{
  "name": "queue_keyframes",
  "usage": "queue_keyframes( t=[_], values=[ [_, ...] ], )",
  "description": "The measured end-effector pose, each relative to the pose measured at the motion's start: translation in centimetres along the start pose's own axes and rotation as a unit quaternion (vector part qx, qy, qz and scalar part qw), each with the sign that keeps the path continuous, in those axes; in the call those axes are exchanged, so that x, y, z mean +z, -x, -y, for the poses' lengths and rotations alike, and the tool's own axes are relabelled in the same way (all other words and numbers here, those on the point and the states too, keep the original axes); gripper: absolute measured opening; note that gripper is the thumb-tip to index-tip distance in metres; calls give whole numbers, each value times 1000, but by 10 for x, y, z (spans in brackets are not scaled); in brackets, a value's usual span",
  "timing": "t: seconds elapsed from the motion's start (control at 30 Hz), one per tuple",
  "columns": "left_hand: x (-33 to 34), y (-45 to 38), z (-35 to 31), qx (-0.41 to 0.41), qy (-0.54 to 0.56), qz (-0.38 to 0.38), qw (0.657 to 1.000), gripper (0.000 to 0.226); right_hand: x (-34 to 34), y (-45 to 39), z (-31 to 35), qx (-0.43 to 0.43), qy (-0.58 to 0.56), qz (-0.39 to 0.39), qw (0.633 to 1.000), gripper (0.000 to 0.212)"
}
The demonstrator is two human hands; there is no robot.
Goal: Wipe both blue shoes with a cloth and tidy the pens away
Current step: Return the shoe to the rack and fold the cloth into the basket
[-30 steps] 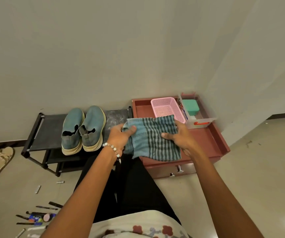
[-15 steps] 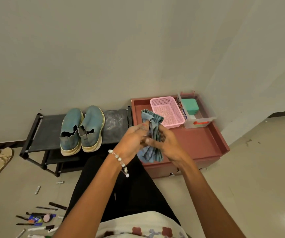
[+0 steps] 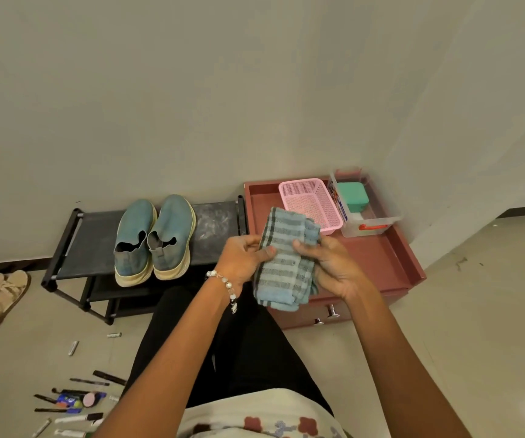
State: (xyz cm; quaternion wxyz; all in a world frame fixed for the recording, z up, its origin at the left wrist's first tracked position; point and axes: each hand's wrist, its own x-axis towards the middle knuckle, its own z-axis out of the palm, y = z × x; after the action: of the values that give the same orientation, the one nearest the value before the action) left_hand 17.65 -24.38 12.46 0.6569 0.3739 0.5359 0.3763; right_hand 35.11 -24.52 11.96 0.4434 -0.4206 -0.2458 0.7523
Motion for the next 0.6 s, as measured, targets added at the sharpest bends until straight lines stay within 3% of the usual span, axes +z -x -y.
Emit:
queue_keyframes(
  t=[0.07, 0.13, 0.27, 0.37, 0.4, 0.47, 0.6],
  values=[
    [1, -4, 2, -20, 20, -39, 999, 14, -1, 1, -2, 45, 42, -32, 998, 40],
    [-1, -6, 3, -39, 16, -17, 999, 21, -4, 1, -6, 65, 60, -59, 994, 37],
    [-11, -5, -4, -46, -7, 85, 995, 39, -18, -1, -7, -49, 24, -71, 996, 58],
    [-16, -9, -10, -6, 18, 82, 996, 29, -23, 3, -3, -153, 83, -38, 984, 36],
    [-17, -12, -10, -5, 35, 73, 997, 27, -25, 2, -1, -175, 113, -30, 978, 42],
    [-15, -18, -10, -41, 78, 64, 994, 29, -29, -1, 2, -189, 162, -13, 968, 52],
    [0, -24, -4, -114, 125, 63, 984, 22, -36, -13, 3, -195, 188, -36, 962, 43]
  ],
)
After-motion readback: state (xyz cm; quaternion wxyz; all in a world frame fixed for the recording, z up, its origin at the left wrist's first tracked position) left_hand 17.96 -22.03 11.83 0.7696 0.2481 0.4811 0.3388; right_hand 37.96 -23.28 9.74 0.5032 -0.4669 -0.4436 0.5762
